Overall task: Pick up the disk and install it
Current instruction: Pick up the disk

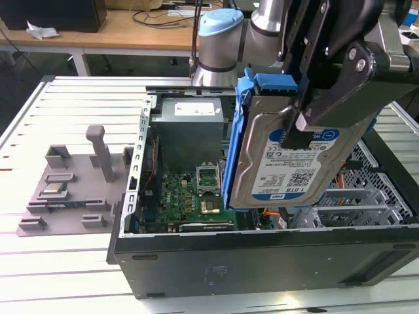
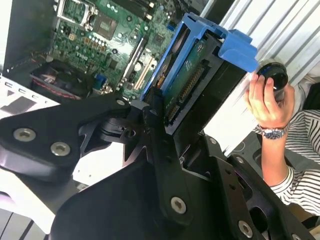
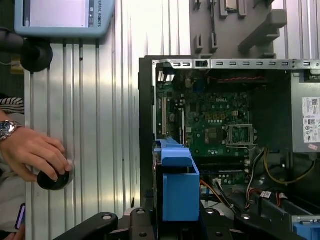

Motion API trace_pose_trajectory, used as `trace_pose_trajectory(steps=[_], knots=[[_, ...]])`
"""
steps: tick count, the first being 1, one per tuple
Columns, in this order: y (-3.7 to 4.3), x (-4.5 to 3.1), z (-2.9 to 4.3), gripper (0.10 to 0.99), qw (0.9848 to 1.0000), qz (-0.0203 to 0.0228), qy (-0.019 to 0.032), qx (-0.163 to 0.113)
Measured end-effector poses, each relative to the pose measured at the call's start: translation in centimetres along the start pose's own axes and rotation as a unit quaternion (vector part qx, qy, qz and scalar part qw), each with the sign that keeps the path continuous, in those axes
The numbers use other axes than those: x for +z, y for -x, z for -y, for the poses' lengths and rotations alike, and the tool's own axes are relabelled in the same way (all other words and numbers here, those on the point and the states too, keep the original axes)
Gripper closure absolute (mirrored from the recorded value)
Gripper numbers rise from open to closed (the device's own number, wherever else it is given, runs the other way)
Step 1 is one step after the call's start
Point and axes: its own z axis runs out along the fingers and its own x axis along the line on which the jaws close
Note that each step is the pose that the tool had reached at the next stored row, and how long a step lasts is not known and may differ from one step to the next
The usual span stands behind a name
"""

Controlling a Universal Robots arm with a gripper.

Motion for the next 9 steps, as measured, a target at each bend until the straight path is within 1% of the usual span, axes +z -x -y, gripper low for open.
trace_pose_trajectory(steps=[1,9], knots=[[0.20,0.09,0.31,0.725,1.0000,-0.0001,0.0000,0.000],[0.99,0.52,1.56,0.725,1.0000,-0.0009,0.0000,0.000]])
